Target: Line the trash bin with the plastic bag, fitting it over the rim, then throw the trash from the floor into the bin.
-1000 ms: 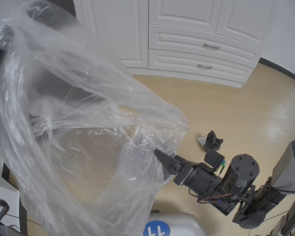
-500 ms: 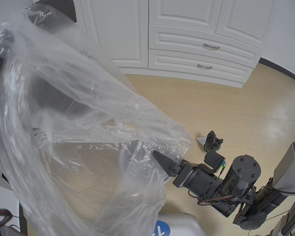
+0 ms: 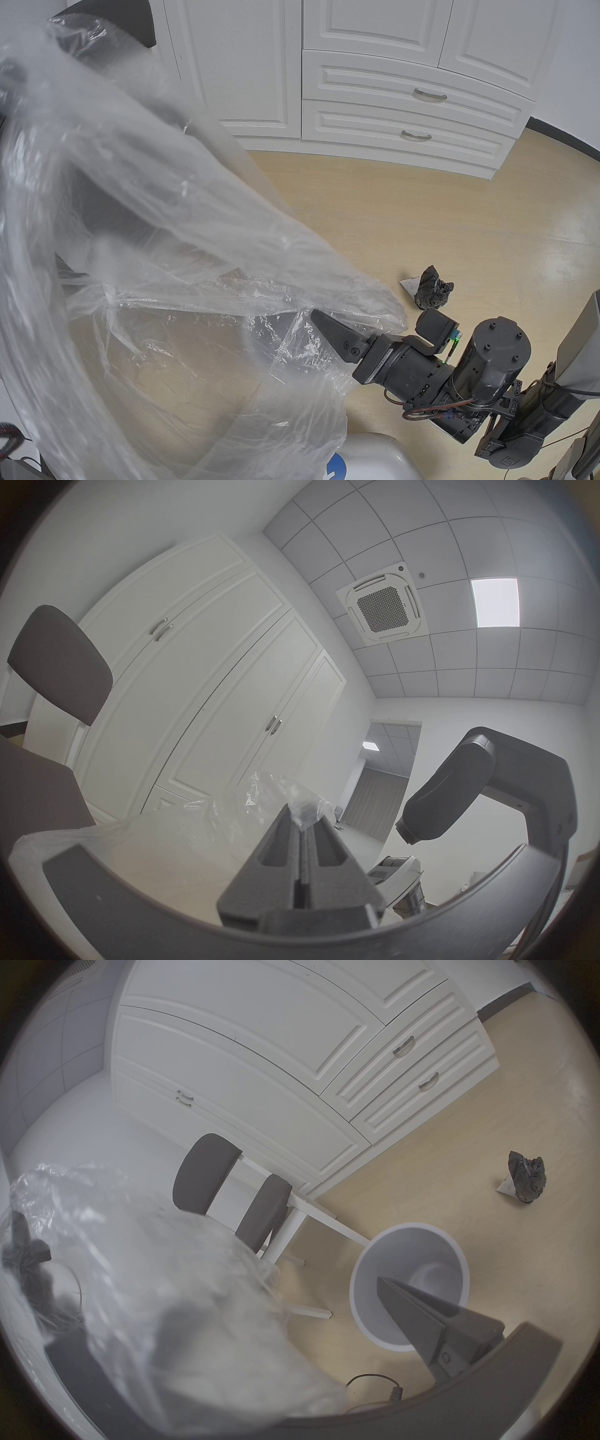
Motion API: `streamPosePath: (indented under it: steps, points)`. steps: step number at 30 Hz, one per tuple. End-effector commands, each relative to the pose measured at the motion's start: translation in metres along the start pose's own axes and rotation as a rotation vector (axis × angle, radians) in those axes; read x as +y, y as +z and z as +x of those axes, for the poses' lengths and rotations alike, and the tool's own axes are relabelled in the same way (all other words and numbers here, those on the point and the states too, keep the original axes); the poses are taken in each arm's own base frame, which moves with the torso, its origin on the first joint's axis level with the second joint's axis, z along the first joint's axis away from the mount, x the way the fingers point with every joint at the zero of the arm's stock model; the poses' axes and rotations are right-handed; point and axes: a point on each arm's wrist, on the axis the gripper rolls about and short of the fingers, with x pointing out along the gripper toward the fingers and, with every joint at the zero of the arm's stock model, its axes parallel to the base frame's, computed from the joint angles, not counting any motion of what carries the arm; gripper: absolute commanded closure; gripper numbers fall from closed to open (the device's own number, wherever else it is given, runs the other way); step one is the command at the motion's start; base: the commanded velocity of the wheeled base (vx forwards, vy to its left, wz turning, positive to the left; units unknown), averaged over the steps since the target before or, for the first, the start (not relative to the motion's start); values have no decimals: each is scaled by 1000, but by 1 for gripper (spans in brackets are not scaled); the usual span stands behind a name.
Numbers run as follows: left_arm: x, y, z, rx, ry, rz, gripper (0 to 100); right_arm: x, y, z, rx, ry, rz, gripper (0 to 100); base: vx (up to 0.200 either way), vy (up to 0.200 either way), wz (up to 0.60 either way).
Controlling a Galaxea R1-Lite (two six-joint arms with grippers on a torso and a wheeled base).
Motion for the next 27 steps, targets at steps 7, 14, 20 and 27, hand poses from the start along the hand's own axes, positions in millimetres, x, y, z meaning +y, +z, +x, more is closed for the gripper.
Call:
streamPosePath:
  steps: [7,14,20,27]
  points:
    - [0,-1,0,5,2,4,100,-5,2,-27,71,29,-64,0,0,0,0]
    - [0,-1,0,4,0,3,100,-7,-1,-25,91,34,-63,0,0,0,0]
    - [0,-1,0,4,0,3,100,-6,-2,-22,89,37,-59,0,0,0,0]
    - [0,-1,0,1,-4,-1,100,-2,-6,-18,91,49,-58,0,0,0,0]
